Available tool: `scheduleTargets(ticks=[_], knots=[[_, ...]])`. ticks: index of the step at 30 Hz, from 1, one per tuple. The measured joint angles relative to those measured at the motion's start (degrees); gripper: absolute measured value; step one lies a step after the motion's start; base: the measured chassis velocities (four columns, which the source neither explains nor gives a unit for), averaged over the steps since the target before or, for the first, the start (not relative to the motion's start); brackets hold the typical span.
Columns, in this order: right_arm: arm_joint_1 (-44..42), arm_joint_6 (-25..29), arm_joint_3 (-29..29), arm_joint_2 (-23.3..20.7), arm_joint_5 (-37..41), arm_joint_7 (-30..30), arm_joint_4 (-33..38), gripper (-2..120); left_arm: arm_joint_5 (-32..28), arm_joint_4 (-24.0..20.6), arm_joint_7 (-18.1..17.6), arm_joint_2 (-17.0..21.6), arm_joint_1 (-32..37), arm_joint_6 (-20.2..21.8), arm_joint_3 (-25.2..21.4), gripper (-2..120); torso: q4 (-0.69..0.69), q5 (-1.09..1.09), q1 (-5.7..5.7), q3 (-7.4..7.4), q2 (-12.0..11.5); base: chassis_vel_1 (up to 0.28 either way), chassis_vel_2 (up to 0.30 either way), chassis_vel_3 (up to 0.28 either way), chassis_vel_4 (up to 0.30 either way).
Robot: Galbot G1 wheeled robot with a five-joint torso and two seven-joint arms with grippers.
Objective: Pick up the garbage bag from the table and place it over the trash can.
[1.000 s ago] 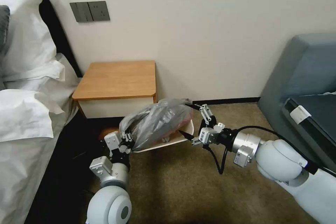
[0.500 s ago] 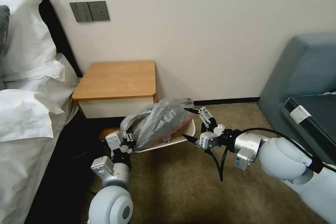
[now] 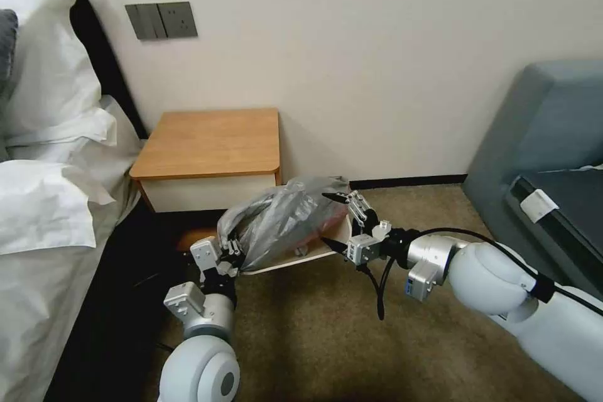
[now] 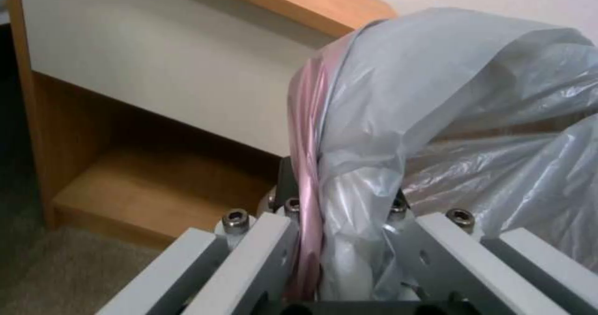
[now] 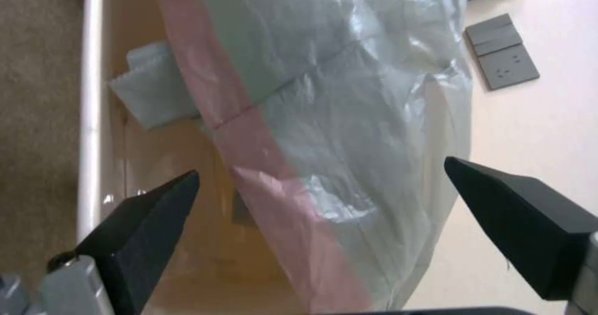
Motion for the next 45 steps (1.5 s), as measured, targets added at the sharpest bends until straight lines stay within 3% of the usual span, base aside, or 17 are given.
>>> scheduleTargets(ticks=[6,9,11,13,29,38,45], knots=[[0.6,0.4,-0.9,1.1,-1.6,0.3,-1.0,85,0.0,-0.1,0.0,-0.1,0.1,0.0,0.0,5,0.00,0.00,0.00,0.00,0.0,0.000,0.000,0.000,0.000],[0.9,0.5,-1.3,1.4,-1.7,0.4,-1.3,68,0.0,-0.1,0.0,-0.2,0.1,-0.1,-0.1,5,0.00,0.00,0.00,0.00,0.0,0.000,0.000,0.000,0.000],[0.9,0.5,-1.3,1.4,-1.7,0.5,-1.3,68,0.0,-0.1,0.0,-0.2,0.1,-0.1,-0.2,5,0.00,0.00,0.00,0.00,0.0,0.000,0.000,0.000,0.000],[0.9,0.6,-1.3,1.4,-1.6,0.6,-1.4,55,0.0,-0.1,0.0,-0.2,0.0,-0.2,-0.2,5,0.00,0.00,0.00,0.00,0.0,0.000,0.000,0.000,0.000],[0.1,1.1,0.5,0.9,-0.7,2.1,-0.9,0,-0.1,0.1,0.0,-0.5,-0.1,-0.2,-0.3,4,0.00,0.00,0.00,0.00,0.0,0.000,0.000,0.000,0.000],[-2.2,1.5,2.7,0.0,0.4,2.5,0.6,0,-0.1,0.4,-0.3,-0.8,-0.1,-0.5,-0.4,4,0.00,0.00,0.00,0.00,0.0,0.000,0.000,0.000,0.000],[-4.7,-1.5,5.3,-2.4,9.1,1.0,5.0,0,-0.1,0.4,-0.6,-1.1,-0.2,-0.9,-0.3,4,-0.01,0.01,0.00,0.00,0.0,0.000,0.000,0.000,0.000]])
